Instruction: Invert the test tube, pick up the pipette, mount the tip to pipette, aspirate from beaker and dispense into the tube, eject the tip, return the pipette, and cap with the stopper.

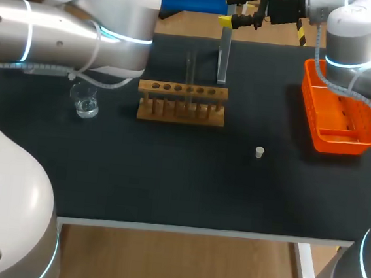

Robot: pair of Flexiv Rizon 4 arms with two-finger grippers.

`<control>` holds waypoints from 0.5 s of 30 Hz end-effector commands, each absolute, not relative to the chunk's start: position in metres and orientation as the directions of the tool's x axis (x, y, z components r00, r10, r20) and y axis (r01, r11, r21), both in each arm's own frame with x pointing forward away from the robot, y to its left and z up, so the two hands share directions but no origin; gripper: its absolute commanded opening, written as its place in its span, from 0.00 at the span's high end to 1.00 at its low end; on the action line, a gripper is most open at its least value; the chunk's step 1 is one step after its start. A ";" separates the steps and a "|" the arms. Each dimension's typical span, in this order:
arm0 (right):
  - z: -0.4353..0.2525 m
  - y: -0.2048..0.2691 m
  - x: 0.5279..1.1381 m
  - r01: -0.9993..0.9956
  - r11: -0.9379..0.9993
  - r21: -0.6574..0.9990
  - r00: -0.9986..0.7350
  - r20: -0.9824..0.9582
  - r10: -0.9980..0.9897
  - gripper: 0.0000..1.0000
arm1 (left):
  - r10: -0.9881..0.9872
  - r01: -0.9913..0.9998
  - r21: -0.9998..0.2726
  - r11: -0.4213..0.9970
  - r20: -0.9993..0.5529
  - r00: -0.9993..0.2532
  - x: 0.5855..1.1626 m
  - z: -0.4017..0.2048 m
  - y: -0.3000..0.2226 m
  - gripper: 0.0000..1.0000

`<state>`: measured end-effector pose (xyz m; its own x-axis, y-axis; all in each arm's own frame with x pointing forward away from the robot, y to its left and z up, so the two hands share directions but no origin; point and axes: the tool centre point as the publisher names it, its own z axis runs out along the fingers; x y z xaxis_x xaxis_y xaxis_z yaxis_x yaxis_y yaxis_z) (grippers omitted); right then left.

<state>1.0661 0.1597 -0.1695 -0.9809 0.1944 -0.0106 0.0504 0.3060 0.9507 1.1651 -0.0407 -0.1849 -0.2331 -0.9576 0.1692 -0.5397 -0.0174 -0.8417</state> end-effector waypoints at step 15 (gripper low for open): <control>-0.169 0.159 1.067 0.051 0.308 0.950 -0.982 -0.009 0.191 0.00 | -0.959 -0.577 -0.817 -0.015 0.175 -0.223 1.175 -0.194 -0.041 1.00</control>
